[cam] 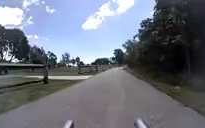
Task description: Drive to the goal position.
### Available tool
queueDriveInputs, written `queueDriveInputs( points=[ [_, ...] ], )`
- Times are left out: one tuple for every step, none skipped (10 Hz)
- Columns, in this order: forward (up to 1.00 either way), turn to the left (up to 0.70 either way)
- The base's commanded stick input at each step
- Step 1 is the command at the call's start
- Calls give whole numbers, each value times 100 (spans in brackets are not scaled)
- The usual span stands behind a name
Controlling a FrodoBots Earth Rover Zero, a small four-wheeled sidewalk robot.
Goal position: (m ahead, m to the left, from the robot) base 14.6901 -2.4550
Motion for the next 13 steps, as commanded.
queueDriveInputs(
  points=[
    [50, 0],
    [50, 0],
    [50, 0],
    [50, 0],
    [50, 0],
    [50, 0],
    [50, 0],
    [50, 0],
    [50, -8],
    [50, -24],
    [50, -25],
    [50, -25],
    [50, -25]
  ],
)
